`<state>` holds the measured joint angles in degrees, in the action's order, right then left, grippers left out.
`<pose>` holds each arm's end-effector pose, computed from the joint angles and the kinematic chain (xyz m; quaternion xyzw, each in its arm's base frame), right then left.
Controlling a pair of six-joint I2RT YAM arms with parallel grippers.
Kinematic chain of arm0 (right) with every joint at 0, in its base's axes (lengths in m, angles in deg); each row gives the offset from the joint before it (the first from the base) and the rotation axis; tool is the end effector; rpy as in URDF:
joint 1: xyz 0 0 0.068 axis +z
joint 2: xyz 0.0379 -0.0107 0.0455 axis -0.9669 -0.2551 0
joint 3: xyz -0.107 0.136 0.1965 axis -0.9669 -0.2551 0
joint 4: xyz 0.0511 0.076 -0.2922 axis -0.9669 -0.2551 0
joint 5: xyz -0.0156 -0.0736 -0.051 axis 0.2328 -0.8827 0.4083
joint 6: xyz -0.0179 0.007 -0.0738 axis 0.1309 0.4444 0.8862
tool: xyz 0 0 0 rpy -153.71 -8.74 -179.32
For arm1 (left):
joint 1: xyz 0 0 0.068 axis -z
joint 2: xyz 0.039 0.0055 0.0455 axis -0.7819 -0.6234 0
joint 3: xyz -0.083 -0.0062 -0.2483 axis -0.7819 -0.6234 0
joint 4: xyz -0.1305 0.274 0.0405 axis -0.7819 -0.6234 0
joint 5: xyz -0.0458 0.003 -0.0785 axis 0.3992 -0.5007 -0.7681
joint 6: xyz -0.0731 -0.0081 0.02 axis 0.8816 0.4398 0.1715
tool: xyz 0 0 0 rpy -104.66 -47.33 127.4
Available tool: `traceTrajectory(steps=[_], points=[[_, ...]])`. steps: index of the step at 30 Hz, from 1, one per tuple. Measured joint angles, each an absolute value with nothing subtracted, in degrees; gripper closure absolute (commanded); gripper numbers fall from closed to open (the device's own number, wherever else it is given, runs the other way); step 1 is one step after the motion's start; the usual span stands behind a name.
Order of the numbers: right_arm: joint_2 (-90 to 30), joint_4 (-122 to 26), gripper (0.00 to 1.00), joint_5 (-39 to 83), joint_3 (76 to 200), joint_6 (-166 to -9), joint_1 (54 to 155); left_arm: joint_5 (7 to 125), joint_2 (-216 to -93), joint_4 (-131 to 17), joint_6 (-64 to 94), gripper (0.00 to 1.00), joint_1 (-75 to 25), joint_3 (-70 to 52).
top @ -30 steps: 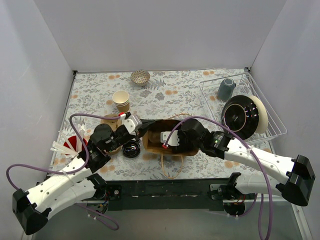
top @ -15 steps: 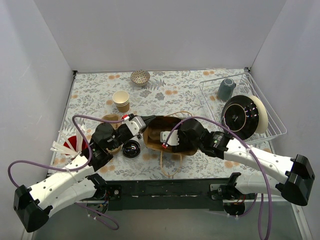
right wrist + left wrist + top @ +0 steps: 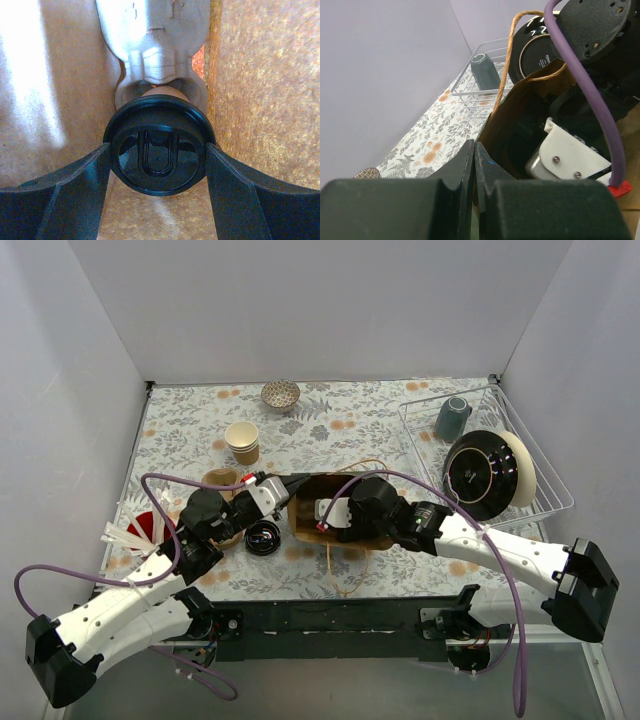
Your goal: Pack the takeout coffee
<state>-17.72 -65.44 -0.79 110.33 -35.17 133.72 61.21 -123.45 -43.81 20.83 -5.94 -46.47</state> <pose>0.1862 0.2726 0.2165 -0.6719 0.5926 -0.0668 0.4392 0.1808 -0.2050 0.3159 0.2419 0.6244 -0.4537 0.5881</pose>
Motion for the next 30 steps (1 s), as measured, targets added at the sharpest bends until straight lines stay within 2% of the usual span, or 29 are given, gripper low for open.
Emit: traceTrajectory(steps=[30], points=[[-18.6, -57.6, 0.85, -1.8, 108.2, -38.0, 133.3, 60.1, -121.9, -45.4, 23.1, 1.00, -5.9, -48.3]])
